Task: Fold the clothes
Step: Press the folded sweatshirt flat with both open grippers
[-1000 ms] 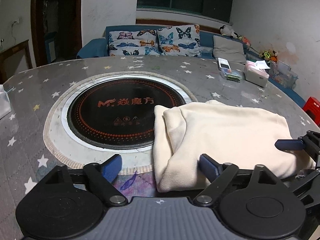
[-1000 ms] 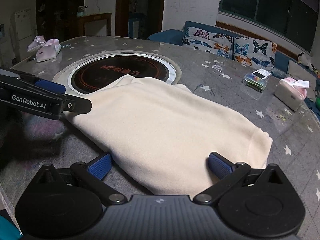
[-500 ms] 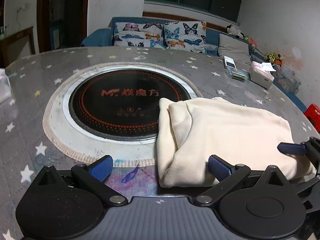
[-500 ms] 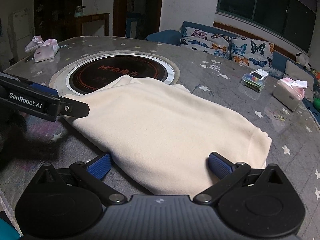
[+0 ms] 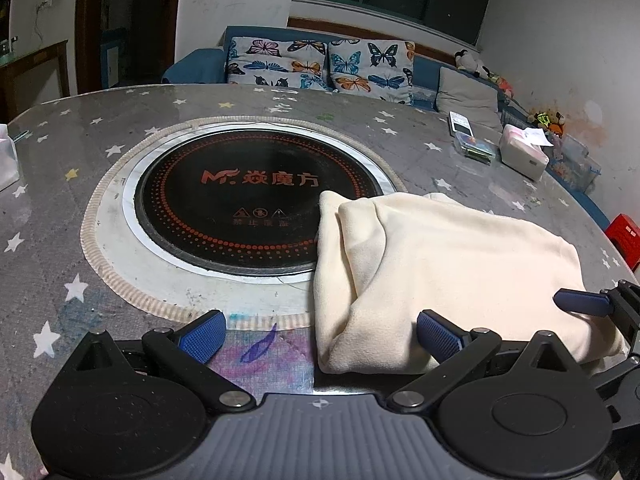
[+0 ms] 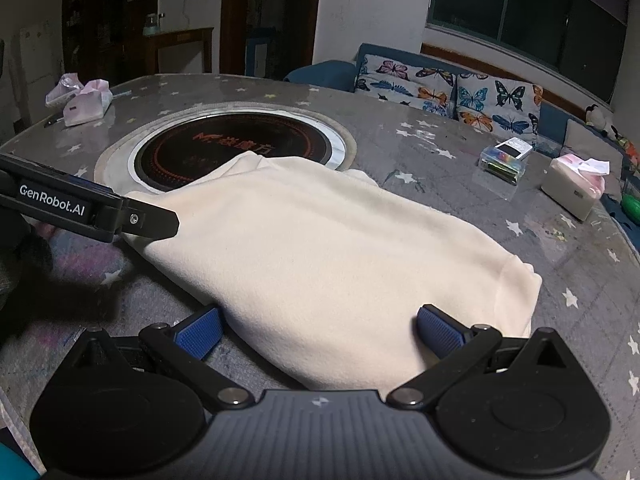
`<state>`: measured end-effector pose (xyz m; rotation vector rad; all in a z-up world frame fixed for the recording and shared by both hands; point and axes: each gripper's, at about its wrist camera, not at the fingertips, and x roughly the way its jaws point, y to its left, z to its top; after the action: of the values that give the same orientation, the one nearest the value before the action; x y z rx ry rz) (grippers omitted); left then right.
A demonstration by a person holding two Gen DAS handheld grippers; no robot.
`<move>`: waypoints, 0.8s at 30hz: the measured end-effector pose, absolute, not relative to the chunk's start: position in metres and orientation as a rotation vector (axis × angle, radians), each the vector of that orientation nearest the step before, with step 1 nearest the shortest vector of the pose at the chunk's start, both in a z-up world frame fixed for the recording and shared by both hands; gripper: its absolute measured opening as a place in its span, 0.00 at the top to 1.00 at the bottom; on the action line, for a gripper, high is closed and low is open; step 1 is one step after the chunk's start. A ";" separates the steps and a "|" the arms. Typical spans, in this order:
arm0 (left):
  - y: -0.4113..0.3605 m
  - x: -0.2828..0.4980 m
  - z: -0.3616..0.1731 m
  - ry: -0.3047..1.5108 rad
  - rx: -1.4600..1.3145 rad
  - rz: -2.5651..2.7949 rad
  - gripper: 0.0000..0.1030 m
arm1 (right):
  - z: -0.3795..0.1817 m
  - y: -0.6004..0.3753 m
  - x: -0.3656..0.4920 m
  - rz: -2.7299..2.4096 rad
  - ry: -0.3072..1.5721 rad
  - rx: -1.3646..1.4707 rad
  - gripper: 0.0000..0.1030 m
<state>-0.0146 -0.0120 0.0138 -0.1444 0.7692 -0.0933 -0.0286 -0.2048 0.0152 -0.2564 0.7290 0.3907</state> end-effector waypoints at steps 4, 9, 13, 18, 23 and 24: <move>-0.013 -0.015 0.014 0.766 -0.143 -0.091 0.00 | 0.016 -0.203 -0.027 0.387 0.744 -0.261 0.00; -0.013 -0.016 0.014 0.765 -0.143 -0.085 0.00 | 0.016 -0.201 -0.028 0.379 0.748 -0.268 0.00; -0.014 -0.017 0.015 0.765 -0.144 -0.079 0.00 | 0.018 -0.199 -0.028 0.374 0.749 -0.284 0.00; -0.014 -0.020 0.018 0.759 -0.129 -0.075 0.00 | 0.022 -0.195 -0.029 0.380 0.748 -0.304 0.00; -0.013 -0.021 0.019 0.758 -0.122 -0.072 0.00 | 0.029 -0.191 -0.032 0.388 0.728 -0.314 0.00; -0.013 -0.022 0.020 0.758 -0.121 -0.071 0.00 | 0.030 -0.190 -0.033 0.392 0.725 -0.313 0.00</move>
<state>-0.0218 -0.0132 0.0197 -0.1213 0.7584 -0.0712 -0.0327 -0.1897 0.0299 -0.3131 0.7252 0.3917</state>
